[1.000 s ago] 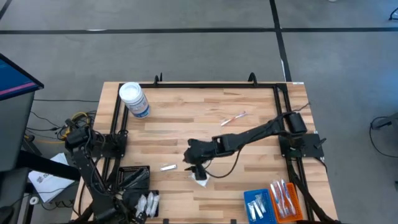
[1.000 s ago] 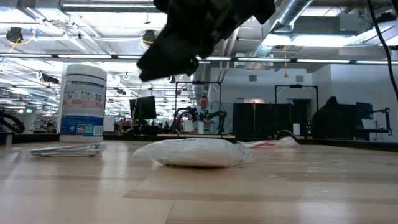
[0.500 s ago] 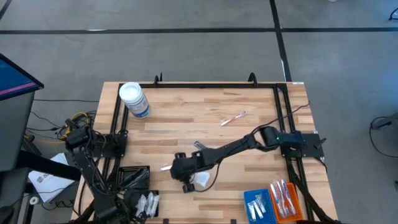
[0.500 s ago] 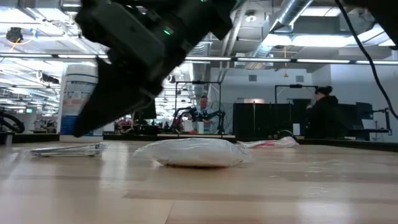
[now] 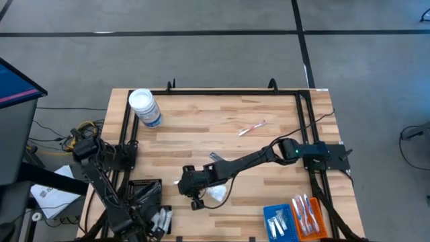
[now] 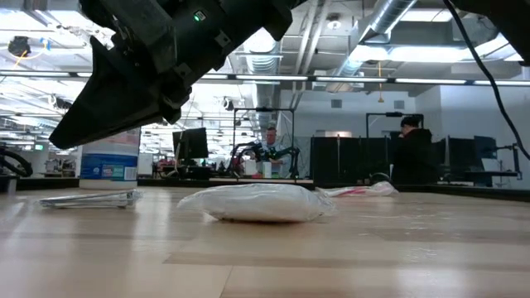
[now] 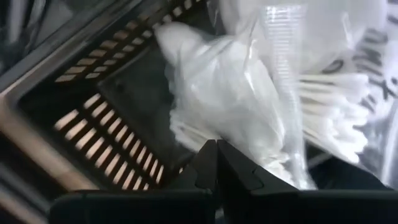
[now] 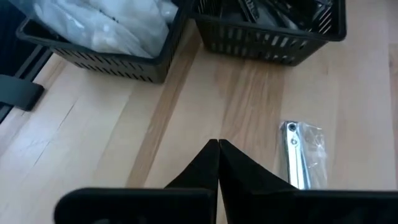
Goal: Pick & Place Travel size toiletries
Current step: Put the vanity pack into the bottom black bin, then put the red toothbrush into the orange bin
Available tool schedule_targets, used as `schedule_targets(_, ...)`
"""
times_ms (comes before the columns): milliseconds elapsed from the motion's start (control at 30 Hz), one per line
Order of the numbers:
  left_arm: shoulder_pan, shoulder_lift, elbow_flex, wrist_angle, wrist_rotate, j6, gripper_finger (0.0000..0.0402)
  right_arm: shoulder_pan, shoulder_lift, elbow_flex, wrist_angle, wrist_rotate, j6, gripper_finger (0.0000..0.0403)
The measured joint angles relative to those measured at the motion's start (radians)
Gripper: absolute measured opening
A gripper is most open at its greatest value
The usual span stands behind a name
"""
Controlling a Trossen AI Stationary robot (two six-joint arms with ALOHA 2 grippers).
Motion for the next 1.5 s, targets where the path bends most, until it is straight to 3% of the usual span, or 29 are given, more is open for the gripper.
schedule_targets(567, 0.014, -0.004, -0.056, 0.084, -0.047, 0.044, 0.0, 0.0, 0.0, 0.0, -0.008, 0.001, -0.007, 0.0)
schedule_targets(700, -0.006, -0.04, -0.056, 0.078, -0.043, 0.02, 0.0, -0.005, 0.0, 0.0, -0.032, 0.051, -0.015, 0.0)
schedule_targets(1033, -0.047, -0.149, -0.056, -0.03, -0.291, 0.032, 0.0, -0.022, -0.008, -0.002, -0.087, 0.06, -0.026, 0.0)
schedule_targets(1333, 0.007, -0.206, -0.056, -0.025, -0.565, 0.331, 0.0, -0.023, -0.053, -0.001, -0.219, 0.056, -0.026, 0.0)
schedule_targets(1500, 0.053, -0.239, -0.056, -0.021, -0.591, 0.493, 0.0, -0.004, -0.065, -0.001, -0.281, 0.049, 0.002, 0.0)
